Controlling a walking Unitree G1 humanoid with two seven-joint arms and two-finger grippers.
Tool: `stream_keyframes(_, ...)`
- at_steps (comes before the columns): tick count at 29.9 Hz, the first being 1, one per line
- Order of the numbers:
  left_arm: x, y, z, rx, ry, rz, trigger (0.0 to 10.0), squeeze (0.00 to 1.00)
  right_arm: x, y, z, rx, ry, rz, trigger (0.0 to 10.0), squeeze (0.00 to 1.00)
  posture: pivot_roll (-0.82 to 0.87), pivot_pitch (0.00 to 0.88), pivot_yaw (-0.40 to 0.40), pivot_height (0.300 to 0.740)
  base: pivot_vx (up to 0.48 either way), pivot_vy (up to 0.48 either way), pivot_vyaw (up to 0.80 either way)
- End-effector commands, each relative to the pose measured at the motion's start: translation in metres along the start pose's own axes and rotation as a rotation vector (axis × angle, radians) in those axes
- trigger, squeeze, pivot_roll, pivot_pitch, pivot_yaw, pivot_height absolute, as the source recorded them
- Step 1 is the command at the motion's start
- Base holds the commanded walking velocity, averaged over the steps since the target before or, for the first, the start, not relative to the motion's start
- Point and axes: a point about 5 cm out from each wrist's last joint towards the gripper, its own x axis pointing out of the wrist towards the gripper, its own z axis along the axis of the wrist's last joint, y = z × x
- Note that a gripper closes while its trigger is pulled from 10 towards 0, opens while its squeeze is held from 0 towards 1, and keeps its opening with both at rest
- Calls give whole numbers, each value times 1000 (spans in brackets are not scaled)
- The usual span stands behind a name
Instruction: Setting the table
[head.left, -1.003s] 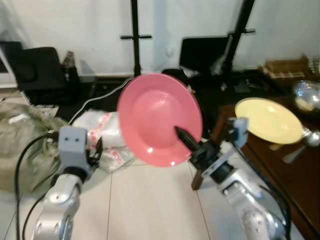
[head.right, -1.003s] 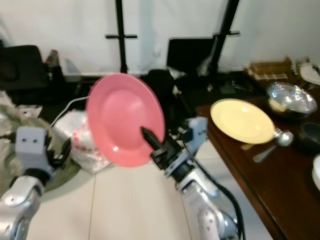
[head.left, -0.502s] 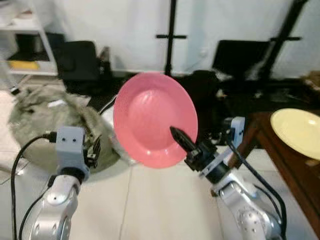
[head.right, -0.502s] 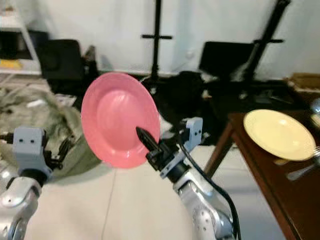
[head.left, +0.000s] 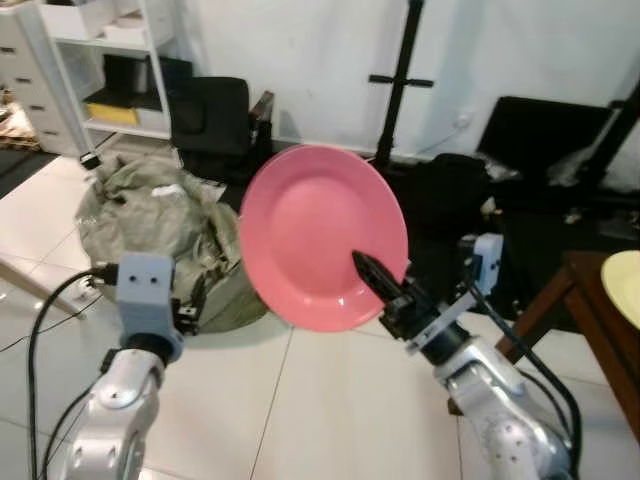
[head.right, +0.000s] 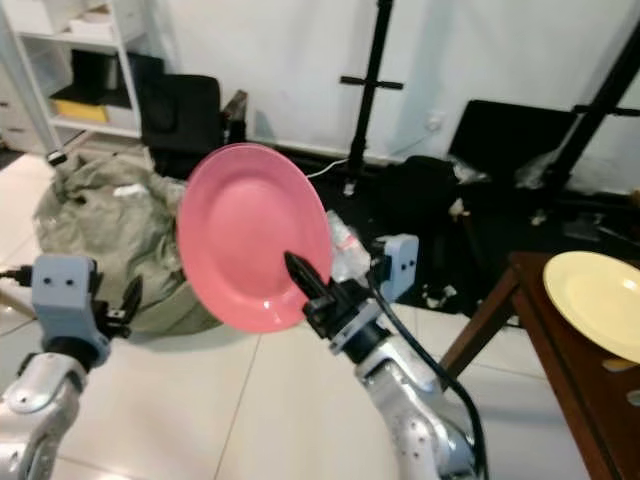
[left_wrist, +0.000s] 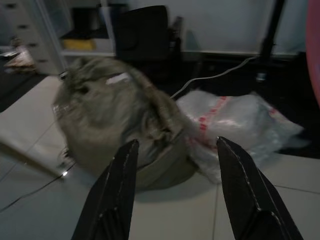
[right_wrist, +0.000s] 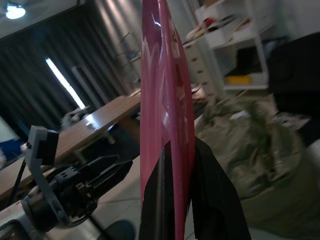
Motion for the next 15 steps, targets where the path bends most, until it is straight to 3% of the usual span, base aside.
stream_keyframes(1,-2,0,-3,5,18,4,10000,0,-1,1,1,5,-6,4,10000,0,24,0,57,740,0,0,650)
stream_keyframes(15,-1,-1,-3,-9,17,9,10000,0,-1,0,1,6,-3,7,10000,0,23,0,56,740,0,0,649)
